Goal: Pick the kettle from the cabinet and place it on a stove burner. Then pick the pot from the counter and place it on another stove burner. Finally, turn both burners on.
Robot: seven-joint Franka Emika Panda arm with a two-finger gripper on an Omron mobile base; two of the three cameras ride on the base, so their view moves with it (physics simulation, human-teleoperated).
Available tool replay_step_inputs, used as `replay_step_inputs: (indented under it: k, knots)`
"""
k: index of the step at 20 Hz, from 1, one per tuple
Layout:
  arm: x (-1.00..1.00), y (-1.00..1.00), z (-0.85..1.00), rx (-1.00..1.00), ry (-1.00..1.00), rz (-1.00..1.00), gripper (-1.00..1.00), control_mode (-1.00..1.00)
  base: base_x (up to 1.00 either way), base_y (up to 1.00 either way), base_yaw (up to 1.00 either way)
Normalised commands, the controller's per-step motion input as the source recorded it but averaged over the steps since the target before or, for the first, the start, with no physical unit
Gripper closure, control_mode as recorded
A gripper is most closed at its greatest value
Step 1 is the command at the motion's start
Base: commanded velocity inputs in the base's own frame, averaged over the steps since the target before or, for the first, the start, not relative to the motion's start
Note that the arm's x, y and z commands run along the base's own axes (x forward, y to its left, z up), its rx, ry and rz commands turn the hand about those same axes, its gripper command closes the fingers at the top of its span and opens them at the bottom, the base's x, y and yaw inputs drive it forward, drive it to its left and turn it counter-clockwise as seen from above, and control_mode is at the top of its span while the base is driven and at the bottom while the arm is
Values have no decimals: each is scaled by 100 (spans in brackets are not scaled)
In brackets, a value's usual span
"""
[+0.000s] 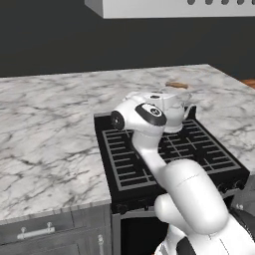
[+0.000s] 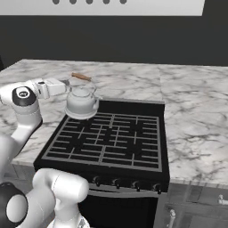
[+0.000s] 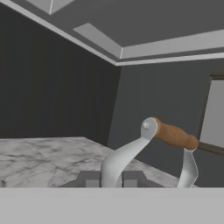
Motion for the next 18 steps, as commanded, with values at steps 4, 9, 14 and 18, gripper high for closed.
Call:
replay_step_inputs:
  k: [4, 9, 14, 18]
  knots:
    - [11, 12, -8, 0, 0, 0, 100, -100, 0, 0, 0]
    - [3, 12, -12, -1, 0, 0, 100, -100, 0, 0, 0]
    - [3, 7, -12, -1, 0, 0, 100, -100, 0, 0, 0]
    - [8, 8, -14, -1, 0, 0, 100, -100, 0, 0, 0]
